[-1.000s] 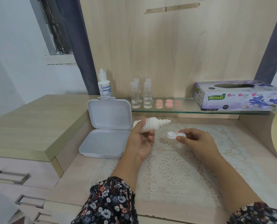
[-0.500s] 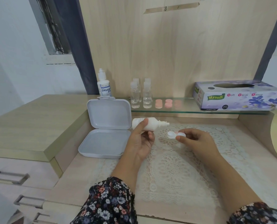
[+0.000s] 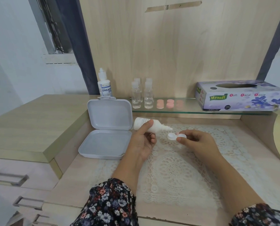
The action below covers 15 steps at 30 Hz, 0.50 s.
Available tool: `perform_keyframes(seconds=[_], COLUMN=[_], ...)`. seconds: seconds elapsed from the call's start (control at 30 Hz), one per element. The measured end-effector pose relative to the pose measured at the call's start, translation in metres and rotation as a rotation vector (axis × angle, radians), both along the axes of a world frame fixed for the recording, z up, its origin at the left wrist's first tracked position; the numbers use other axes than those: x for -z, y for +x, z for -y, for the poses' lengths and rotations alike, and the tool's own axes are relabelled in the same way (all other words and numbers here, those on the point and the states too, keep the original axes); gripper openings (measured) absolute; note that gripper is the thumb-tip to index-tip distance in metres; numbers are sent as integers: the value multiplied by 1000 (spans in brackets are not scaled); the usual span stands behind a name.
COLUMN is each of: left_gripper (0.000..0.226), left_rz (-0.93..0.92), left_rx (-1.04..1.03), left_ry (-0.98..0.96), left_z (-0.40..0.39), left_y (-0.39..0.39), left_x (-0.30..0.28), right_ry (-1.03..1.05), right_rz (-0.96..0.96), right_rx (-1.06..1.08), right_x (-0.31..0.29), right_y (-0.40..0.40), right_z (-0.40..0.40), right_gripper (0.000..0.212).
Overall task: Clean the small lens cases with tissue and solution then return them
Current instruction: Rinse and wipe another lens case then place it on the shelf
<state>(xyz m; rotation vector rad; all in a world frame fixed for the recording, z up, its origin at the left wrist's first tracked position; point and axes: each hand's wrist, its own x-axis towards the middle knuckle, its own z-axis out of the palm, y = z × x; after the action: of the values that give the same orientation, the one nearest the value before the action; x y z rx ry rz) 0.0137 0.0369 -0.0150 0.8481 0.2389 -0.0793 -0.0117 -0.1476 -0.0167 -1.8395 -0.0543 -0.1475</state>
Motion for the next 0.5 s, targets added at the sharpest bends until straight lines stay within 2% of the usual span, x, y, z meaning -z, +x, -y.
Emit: perform_keyframes(seconds=[0.17, 0.5], left_gripper=[14, 31], left_rz=[44, 122], left_rx=[0, -43], left_ry=[48, 81], left_z=[0, -1], left_y=[0, 3], left_x=[1, 4], right_ry=[8, 11], right_rz=[-13, -16], right_rx=[1, -3], right_x=[0, 0], right_y=[0, -1], right_z=[0, 0], right_gripper=[12, 11])
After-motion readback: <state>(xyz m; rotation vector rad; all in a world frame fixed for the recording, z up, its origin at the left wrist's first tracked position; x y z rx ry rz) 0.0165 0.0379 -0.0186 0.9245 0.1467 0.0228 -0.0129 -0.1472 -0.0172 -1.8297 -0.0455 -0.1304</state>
